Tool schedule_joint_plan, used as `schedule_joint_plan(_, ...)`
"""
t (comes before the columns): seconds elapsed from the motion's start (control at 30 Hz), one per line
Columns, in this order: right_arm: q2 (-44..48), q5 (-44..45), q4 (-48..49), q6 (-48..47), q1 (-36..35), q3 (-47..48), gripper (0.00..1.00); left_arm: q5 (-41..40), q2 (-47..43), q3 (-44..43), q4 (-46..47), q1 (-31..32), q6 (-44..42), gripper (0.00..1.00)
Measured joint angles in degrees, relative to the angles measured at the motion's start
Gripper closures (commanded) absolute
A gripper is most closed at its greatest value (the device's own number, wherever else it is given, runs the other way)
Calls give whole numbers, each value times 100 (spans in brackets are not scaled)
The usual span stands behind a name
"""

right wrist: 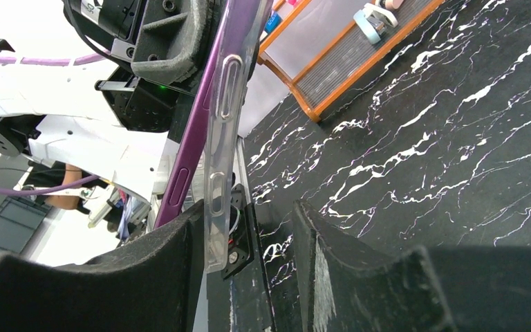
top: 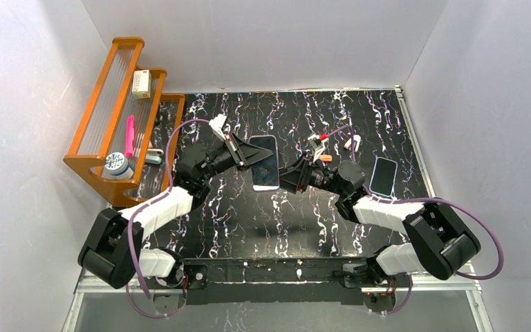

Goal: Take the phone out of the phone case
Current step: Remove the phone case from the phone.

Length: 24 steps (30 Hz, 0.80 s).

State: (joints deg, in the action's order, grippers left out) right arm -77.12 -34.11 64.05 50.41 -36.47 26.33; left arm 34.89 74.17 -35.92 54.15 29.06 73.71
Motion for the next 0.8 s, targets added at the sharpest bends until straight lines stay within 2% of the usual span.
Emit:
schedule_joint_plan(0.07, -33, -39, 26, 26, 28, 0, 48, 15, 59, 0, 28, 0, 9, 100)
schedule_joint_plan(0.2, -114, -131, 92, 98, 92, 0, 59, 15, 173, -2, 72, 0, 26, 100)
schedule_joint_plan(0.33, -142, -205, 184, 227, 125, 0, 75, 17, 328, -70, 83, -7, 9, 91)
schedule_joint_plan(0.43, -155, -195, 221, 310, 155, 0, 87, 31, 457, -188, -4, -33, -52, 77)
schedule_joint_plan(0.5, -162, -125, 188, 380, 184, 0, 91, 79, 507, -264, -85, -63, -120, 69)
schedule_joint_plan(0.6, -153, -11, 138, 391, 201, 0, 99, 127, 516, -361, -382, -116, -299, 51)
schedule_joint_plan(0.8, 114, 254, -409, 363, 214, 0, 99, 17, 520, -809, -1777, -153, -1117, 34)
